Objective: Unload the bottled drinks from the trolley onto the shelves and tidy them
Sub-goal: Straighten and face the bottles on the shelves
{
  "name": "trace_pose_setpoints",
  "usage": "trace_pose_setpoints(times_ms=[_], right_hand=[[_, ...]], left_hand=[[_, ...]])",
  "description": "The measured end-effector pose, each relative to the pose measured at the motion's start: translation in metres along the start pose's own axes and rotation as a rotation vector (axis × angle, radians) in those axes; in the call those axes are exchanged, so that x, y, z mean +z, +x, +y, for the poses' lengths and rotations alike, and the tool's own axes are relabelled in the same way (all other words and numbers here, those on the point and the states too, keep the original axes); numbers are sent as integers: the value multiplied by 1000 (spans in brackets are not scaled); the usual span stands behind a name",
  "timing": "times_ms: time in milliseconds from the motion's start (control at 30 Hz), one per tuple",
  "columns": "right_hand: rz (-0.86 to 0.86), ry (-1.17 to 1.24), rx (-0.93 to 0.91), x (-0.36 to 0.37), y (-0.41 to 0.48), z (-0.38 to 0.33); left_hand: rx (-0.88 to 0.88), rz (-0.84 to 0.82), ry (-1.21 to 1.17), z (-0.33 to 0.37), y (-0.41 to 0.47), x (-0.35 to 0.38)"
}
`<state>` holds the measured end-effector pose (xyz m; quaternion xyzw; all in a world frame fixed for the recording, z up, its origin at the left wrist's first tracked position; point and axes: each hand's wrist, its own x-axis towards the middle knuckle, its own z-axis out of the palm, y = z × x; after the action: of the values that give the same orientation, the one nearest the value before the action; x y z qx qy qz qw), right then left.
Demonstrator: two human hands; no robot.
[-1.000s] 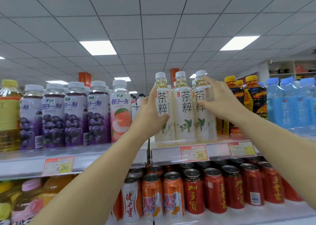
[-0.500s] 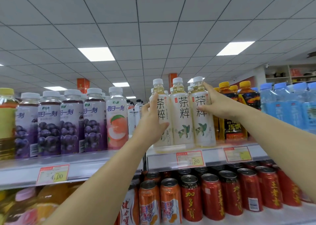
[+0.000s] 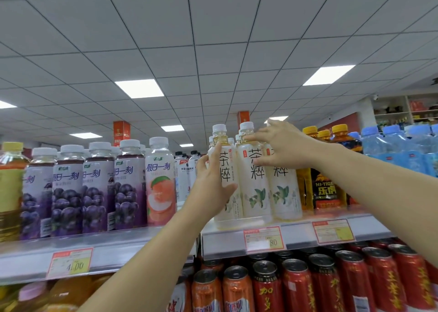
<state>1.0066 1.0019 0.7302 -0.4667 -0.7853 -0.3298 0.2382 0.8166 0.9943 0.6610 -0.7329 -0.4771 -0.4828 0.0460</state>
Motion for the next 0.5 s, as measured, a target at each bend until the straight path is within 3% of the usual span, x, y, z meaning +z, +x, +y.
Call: trace_pose_setpoints(times_ms=[200,367,500], right_hand=[[-16,-59,-60,0,2,2],[136,179,-73,-29,19,18],[54,250,-84,-39,50,24]], left_hand=[[-21,-72,-11,0,6,-15],[-56,-21,-72,0,43,-56],[32,-37,4,7,83,-78]])
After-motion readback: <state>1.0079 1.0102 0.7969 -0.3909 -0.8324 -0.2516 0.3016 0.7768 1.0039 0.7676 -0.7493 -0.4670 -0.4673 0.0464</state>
